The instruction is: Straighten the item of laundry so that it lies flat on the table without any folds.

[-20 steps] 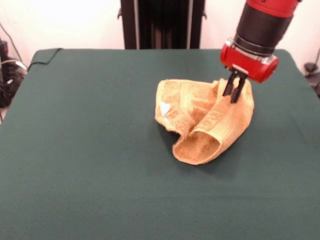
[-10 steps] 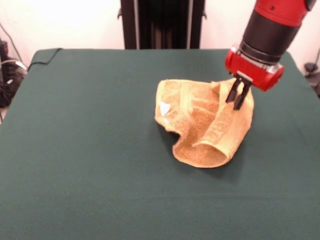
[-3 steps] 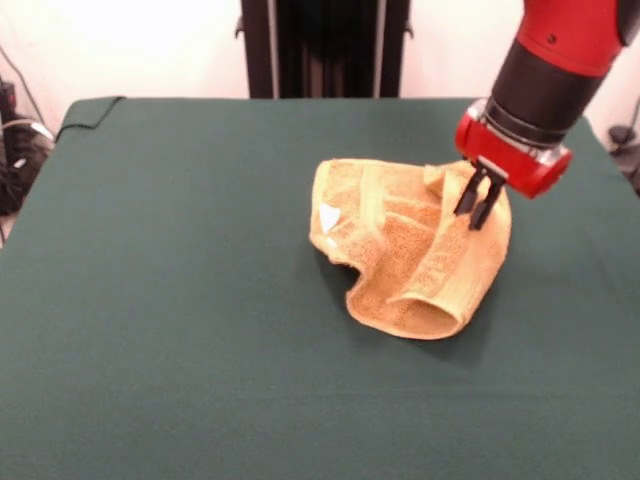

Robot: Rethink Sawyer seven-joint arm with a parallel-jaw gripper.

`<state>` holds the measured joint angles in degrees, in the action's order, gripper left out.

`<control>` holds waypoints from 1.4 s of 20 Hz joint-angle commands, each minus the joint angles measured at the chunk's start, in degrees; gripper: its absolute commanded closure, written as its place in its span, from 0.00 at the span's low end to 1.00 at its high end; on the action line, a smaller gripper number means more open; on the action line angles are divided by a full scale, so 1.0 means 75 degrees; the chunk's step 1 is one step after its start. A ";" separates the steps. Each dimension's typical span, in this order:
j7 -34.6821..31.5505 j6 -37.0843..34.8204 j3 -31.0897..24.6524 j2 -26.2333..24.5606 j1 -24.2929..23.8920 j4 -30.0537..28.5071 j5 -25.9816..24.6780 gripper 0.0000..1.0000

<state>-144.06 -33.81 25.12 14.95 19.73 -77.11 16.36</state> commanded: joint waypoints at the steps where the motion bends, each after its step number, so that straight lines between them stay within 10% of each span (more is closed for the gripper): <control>1: -0.2635 -0.0943 -0.0115 -0.0384 0.0288 0.0487 0.0773 1.00; 28: -0.1587 0.1550 -0.1548 -0.0281 -0.0152 0.0248 0.2304 1.00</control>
<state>-144.06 -31.86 24.51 10.66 19.21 -73.14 28.47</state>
